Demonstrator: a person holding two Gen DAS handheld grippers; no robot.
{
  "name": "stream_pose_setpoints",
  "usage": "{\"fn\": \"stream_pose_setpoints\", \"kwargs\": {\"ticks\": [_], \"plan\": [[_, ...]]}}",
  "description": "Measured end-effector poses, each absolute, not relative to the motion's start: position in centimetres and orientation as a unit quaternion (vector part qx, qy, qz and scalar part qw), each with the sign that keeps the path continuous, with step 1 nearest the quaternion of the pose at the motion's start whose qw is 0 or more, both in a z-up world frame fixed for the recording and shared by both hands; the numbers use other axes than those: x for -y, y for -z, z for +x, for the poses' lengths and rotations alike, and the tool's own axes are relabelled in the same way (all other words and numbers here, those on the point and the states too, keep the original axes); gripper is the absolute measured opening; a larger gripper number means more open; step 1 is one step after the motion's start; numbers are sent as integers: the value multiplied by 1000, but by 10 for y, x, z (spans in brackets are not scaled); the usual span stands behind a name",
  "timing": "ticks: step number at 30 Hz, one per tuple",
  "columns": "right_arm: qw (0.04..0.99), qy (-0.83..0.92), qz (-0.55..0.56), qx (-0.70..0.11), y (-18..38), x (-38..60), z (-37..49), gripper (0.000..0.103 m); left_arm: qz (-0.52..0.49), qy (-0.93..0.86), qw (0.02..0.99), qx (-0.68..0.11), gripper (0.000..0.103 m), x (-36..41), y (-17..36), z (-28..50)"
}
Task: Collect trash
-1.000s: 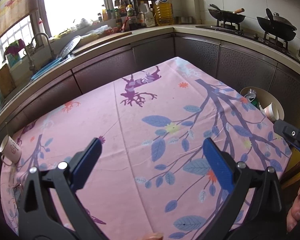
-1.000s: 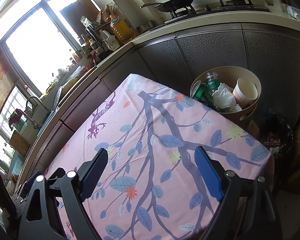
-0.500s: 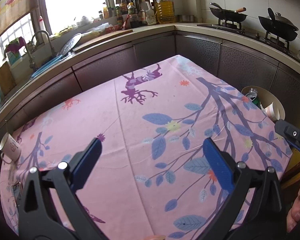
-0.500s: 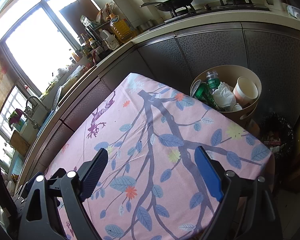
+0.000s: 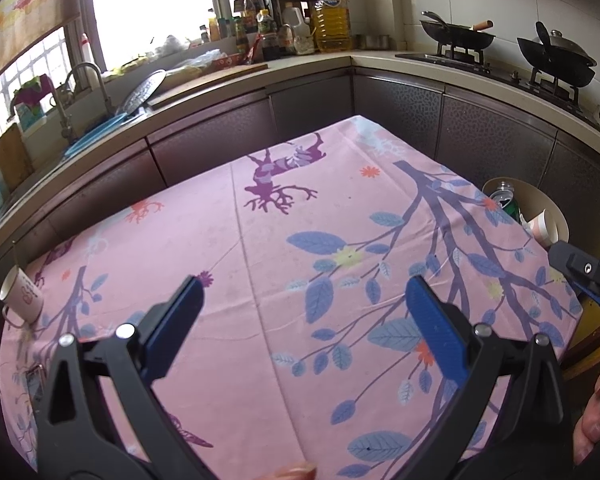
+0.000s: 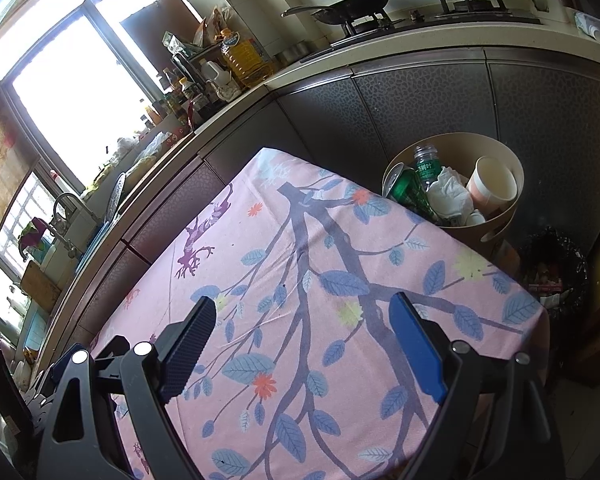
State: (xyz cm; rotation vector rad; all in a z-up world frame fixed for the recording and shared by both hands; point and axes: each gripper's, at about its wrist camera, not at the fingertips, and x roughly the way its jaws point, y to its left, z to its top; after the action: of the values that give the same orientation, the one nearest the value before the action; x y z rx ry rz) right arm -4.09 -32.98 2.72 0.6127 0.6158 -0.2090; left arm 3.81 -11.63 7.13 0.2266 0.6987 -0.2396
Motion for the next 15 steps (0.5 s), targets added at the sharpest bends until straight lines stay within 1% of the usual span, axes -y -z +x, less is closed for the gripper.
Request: {"fn": "stream_pose_setpoints", "kwargs": {"ticks": [15], "plan": [[900, 100, 298, -303, -26, 330, -39, 85, 107, 114, 923, -351, 97, 114, -67, 40]]}}
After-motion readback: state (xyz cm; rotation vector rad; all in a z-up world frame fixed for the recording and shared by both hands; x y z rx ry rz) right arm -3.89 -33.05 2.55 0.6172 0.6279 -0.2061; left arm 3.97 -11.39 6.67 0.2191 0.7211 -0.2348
